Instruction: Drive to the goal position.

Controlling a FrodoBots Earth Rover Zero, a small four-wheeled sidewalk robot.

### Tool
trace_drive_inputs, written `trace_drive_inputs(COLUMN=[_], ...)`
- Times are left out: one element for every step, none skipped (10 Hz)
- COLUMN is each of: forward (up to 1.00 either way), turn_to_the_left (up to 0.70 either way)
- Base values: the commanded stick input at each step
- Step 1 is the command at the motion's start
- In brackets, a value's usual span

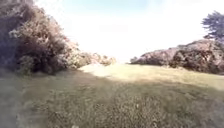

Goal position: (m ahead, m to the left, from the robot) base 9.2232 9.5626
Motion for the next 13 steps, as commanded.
trace_drive_inputs(forward=[0.70, 0.70, 0.70, 0.70, 0.70, 0.70, 0.70, 0.70, 0.70, 0.70, 0.70, 0.70, 0.70], turn_to_the_left=[0.00, 0.00, 0.00, 0.00, 0.00, 0.00, 0.00, 0.00, 0.00, 0.00, 0.00, 0.00, 0.00])
